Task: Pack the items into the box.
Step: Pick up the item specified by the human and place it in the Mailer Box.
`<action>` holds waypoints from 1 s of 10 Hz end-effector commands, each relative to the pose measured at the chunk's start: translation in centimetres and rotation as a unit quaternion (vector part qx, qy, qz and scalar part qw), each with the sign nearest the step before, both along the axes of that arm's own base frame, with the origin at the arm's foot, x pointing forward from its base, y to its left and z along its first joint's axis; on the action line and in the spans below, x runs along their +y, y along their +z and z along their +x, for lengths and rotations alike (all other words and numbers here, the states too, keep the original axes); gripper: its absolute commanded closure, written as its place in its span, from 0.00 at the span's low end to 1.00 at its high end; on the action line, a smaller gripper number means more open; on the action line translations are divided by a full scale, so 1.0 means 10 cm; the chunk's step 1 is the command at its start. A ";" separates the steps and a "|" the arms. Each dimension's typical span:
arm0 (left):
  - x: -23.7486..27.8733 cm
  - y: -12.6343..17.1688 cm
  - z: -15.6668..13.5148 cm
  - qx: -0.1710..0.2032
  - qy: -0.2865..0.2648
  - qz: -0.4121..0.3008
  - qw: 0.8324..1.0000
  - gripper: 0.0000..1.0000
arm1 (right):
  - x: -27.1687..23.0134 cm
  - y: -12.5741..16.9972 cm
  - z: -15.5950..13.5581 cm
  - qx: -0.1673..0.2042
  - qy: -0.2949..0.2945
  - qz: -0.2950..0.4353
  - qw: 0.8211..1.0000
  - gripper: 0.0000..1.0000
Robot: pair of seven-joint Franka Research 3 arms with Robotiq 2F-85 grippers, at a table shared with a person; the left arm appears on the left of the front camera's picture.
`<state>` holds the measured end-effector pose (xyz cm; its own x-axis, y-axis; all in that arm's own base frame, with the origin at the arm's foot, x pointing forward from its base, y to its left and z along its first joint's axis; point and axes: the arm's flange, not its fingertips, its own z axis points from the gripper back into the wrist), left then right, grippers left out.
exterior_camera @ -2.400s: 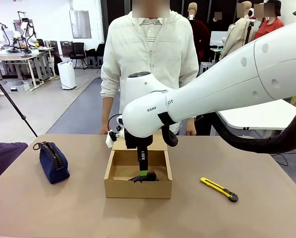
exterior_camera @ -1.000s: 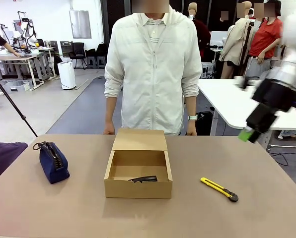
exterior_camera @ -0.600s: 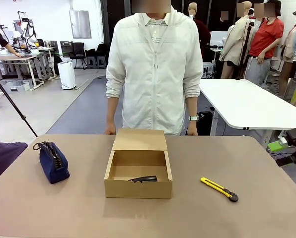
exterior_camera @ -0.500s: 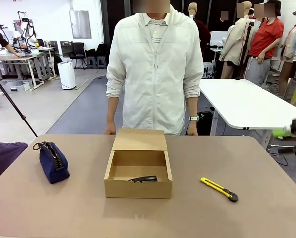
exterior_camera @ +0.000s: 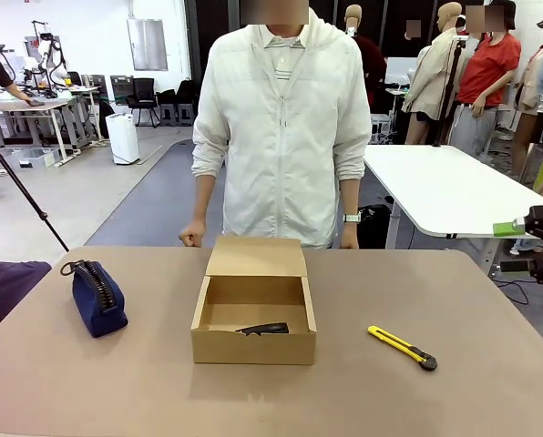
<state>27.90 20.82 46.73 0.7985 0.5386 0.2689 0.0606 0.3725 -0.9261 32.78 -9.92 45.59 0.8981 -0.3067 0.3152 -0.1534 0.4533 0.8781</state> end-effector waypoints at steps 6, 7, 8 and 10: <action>0.01 0.00 -0.01 -0.012 -0.004 0.000 1.000 0.00 | -0.05 0.06 -0.05 0.001 0.006 -0.007 1.000 0.00; 0.01 0.00 -0.01 -0.012 -0.004 0.000 1.000 0.00 | -0.05 0.06 -0.05 0.001 0.006 -0.007 1.000 0.00; 0.01 0.00 -0.01 -0.012 -0.004 0.000 1.000 0.00 | -0.05 0.06 -0.05 0.001 0.006 -0.007 1.000 0.00; 0.01 0.00 -0.01 -0.012 -0.004 0.000 1.000 0.00 | -0.05 0.06 -0.05 0.001 0.006 -0.007 1.000 0.00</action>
